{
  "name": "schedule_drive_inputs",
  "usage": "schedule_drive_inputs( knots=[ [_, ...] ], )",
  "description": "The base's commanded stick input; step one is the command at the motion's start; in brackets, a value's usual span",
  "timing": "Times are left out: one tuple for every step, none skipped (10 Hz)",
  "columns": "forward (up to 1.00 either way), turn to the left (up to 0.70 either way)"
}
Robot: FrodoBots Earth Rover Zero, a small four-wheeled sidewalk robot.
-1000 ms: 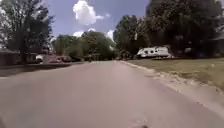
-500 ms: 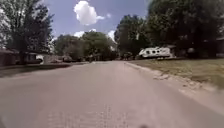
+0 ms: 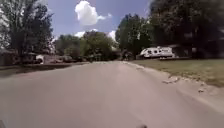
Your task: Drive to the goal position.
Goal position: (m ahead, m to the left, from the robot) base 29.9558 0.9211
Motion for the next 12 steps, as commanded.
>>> schedule_drive_inputs(
  knots=[
    [0.85,0.00],
    [0.85,0.00],
    [0.85,0.00],
    [0.85,0.00],
    [0.85,0.00],
    [0.85,0.00],
    [0.85,0.00],
    [0.85,0.00],
    [0.85,0.00],
    [0.85,0.00],
    [0.85,0.00],
    [0.85,0.00]
  ],
)
